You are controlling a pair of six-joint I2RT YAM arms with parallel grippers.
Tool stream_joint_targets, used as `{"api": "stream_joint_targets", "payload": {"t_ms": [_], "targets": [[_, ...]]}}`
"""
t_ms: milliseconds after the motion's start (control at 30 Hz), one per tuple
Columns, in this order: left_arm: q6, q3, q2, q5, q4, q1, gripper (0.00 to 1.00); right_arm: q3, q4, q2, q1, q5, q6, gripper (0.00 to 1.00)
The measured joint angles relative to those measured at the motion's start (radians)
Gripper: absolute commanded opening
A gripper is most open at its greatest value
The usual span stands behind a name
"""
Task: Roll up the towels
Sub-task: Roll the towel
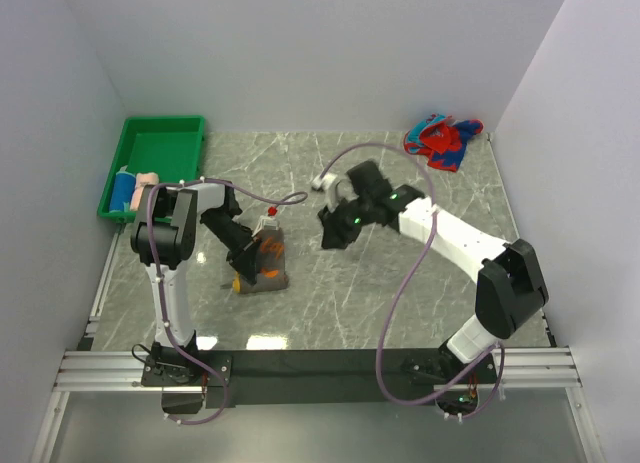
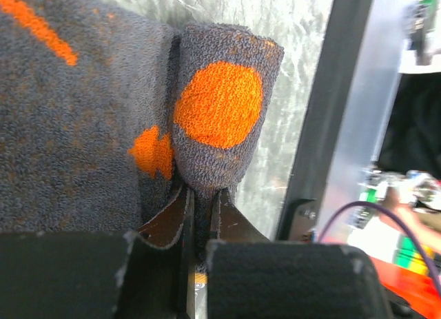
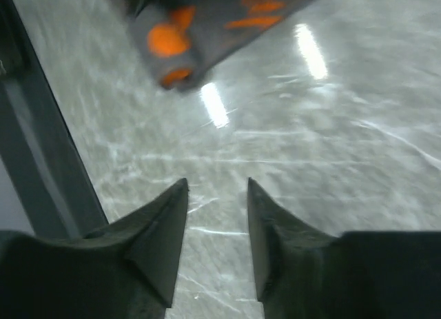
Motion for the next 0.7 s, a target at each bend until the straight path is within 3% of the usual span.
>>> {"api": "stream_joint_targets", "payload": {"t_ms": [100, 200, 267, 433, 600, 667, 700], "targets": [[0.0, 0.034, 0.043, 0.009, -0.043, 0.007, 0.07, -0.032, 0.011, -0.006, 0.148, 0.104, -0.051, 0.53], [0.0, 0.051, 0.064, 0.01, -0.066, 0.008, 0.09, -0.034, 0.072, 0.005, 0.312, 0.209, -0.102, 0.74], [0.0, 0.056, 0.068, 0.008, -0.072, 0.009, 0.09, -0.011, 0.124, 0.044, 0.403, 0.264, -0.143, 0.76], [0.0, 0.058, 0.069, 0.005, -0.074, 0.01, 0.11, 0.093, 0.225, 0.247, 0.484, 0.336, -0.237, 0.75], [0.0, 0.058, 0.069, 0.005, -0.073, 0.013, 0.13, 0.137, 0.251, 0.396, 0.511, 0.342, -0.304, 0.69], [0.0, 0.058, 0.069, 0.005, -0.073, 0.013, 0.13, 0.142, 0.253, 0.429, 0.52, 0.344, -0.331, 0.63], [0.0, 0.057, 0.069, 0.003, -0.073, 0.013, 0.13, 0.142, 0.254, 0.436, 0.522, 0.349, -0.345, 0.53]]}}
